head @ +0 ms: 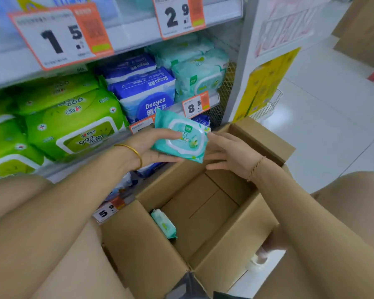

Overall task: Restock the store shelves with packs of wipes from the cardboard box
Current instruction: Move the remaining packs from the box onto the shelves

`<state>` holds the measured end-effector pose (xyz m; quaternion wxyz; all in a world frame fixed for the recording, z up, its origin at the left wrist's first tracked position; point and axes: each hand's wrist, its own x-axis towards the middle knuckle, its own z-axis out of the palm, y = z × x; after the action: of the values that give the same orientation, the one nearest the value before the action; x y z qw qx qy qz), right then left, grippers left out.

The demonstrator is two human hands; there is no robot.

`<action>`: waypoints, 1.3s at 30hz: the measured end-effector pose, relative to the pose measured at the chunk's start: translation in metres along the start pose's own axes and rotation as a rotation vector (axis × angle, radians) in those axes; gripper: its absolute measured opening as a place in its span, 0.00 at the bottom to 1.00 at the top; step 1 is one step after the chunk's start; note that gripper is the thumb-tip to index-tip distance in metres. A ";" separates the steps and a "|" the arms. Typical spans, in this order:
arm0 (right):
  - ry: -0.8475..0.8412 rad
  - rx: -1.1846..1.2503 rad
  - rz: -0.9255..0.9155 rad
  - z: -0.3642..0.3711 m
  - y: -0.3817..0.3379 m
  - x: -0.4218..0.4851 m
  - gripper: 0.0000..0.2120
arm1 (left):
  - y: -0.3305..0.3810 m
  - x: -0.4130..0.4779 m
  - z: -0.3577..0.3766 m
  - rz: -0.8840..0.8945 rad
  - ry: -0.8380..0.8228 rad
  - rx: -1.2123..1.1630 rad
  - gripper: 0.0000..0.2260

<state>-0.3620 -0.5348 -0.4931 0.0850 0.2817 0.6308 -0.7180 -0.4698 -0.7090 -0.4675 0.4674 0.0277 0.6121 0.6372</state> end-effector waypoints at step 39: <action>0.523 -1.073 -0.747 0.060 -0.325 0.085 0.17 | 0.366 0.058 -0.050 0.783 0.933 1.161 0.24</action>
<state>-0.6056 -0.5109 -0.2554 -0.1947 0.1288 0.9521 -0.1976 -0.7384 -0.6424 -0.2161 -0.1770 0.2078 0.9193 0.2835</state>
